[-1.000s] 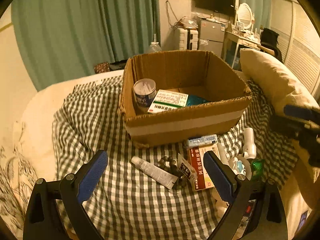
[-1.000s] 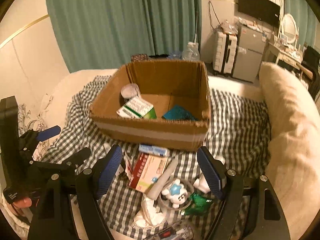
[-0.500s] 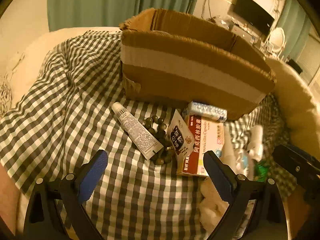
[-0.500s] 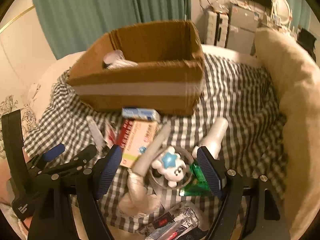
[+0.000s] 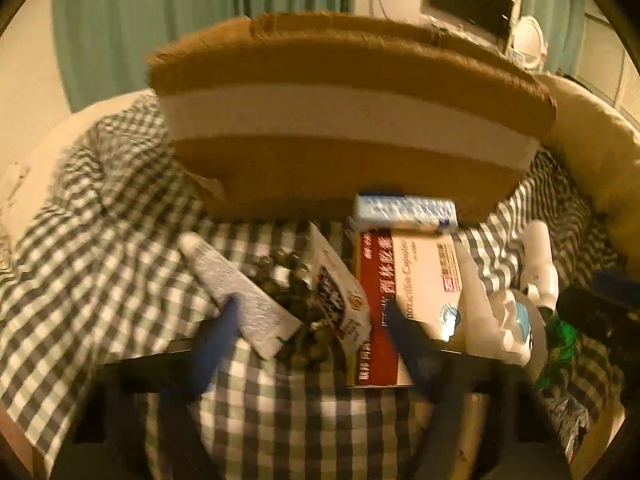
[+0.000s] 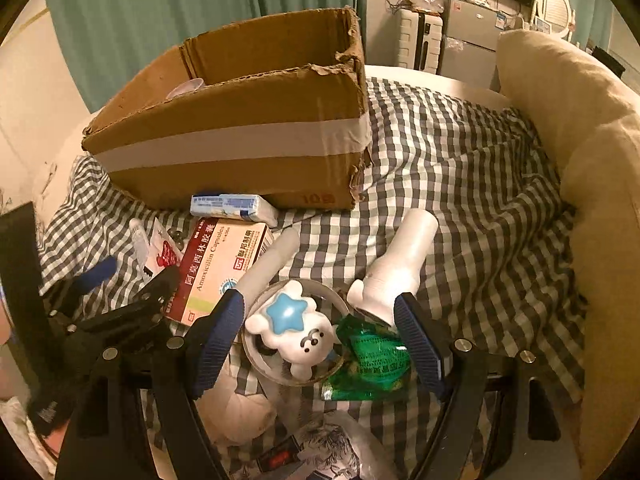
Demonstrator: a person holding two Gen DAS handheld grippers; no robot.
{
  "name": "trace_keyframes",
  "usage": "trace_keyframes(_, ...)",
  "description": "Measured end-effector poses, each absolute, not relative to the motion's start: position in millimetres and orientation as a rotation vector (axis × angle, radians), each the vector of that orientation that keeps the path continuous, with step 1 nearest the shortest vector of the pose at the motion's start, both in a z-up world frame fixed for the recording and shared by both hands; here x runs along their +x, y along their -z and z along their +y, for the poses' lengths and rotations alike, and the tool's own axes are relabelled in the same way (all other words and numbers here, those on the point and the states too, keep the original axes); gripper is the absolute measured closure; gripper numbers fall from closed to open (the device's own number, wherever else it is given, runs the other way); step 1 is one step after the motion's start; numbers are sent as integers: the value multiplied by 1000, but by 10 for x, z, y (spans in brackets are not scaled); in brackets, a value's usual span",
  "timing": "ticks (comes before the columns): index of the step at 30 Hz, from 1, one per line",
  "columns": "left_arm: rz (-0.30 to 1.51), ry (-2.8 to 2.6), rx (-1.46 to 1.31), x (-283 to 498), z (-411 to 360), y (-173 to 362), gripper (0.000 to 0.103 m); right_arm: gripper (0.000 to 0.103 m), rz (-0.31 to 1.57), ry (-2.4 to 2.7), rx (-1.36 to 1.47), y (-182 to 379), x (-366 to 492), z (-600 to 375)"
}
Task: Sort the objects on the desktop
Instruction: 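Grasp the white sachet with left tool while right tool grasps the white spray bottle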
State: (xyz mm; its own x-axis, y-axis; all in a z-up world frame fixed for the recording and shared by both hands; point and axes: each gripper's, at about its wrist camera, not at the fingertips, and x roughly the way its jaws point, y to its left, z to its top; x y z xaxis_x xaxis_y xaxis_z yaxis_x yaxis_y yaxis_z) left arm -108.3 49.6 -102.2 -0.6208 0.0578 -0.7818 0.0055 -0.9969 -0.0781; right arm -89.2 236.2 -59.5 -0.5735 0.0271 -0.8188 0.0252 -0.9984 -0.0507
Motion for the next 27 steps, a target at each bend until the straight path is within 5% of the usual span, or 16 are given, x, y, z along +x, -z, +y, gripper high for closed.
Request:
trace_keyframes(1, -127, -2771, -1362, -1110, 488, 1058, 78, 26, -101, -2787, -1444, 596, -897, 2351)
trace_keyframes(2, -138, -2760, -1353, -1111, 474, 1057, 92, 26, -118, -2792, -1436, 598, -899, 2331)
trace_keyframes(5, -137, -2764, -1335, -1081, 398, 1027, 98, 26, -145, -2810, -1448, 624, -896, 2274)
trace_keyframes(15, -185, -2787, -1305, -894, 119, 829, 98, 27, -150, -2846, -1545, 784, -840, 2035)
trace_keyframes(24, -259, -2780, -1331, -914, -11, 890, 98, 41, -146, -2838, -1576, 983, -935, 1920)
trace_keyframes(27, -268, -2776, -1341, -920, -10, 910, 98, 53, -228, -2825, -1552, 973, -952, 1912)
